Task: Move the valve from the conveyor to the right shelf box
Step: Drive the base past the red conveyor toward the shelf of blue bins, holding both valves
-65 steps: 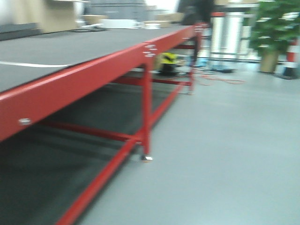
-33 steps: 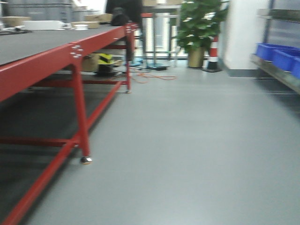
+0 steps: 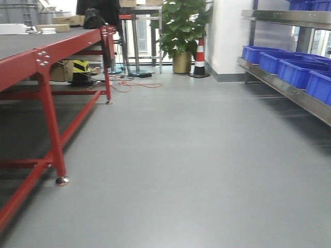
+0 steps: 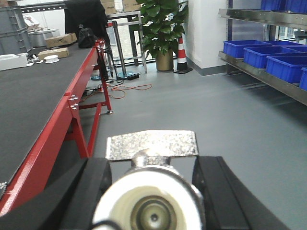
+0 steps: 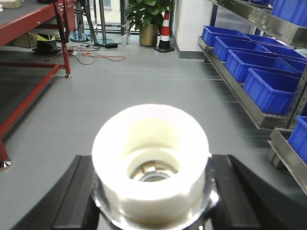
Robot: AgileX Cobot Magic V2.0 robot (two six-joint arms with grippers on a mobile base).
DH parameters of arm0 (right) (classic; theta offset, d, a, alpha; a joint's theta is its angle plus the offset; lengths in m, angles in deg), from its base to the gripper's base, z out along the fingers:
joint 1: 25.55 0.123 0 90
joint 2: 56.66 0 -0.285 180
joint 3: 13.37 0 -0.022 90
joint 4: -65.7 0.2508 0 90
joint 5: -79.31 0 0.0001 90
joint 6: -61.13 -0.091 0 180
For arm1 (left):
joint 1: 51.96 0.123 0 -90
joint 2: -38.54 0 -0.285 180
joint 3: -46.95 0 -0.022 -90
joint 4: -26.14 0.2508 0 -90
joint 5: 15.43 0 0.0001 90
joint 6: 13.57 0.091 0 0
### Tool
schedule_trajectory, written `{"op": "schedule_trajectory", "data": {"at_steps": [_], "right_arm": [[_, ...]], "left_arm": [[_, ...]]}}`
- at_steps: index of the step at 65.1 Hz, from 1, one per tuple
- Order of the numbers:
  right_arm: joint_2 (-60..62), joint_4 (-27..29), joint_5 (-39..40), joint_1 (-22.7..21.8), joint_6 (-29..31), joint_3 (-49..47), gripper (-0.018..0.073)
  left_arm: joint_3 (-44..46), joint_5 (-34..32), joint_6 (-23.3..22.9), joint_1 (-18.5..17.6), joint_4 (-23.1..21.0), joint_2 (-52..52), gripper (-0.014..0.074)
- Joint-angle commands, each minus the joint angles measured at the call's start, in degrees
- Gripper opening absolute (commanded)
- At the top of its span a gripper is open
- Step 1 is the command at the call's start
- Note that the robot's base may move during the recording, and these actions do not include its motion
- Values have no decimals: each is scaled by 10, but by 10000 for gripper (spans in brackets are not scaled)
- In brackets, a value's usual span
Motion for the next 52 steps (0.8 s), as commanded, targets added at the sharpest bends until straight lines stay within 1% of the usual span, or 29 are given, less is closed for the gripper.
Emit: {"op": "schedule_trajectory", "data": {"at_steps": [1,52], "right_arm": [[5,-3,44,-1,1,-11,-154],[5,-3,44,-1,1,-11,-154]], "left_arm": [[4,-30,-5,-2,-3,-4,-111],[4,-30,-5,-2,-3,-4,-111]]}}
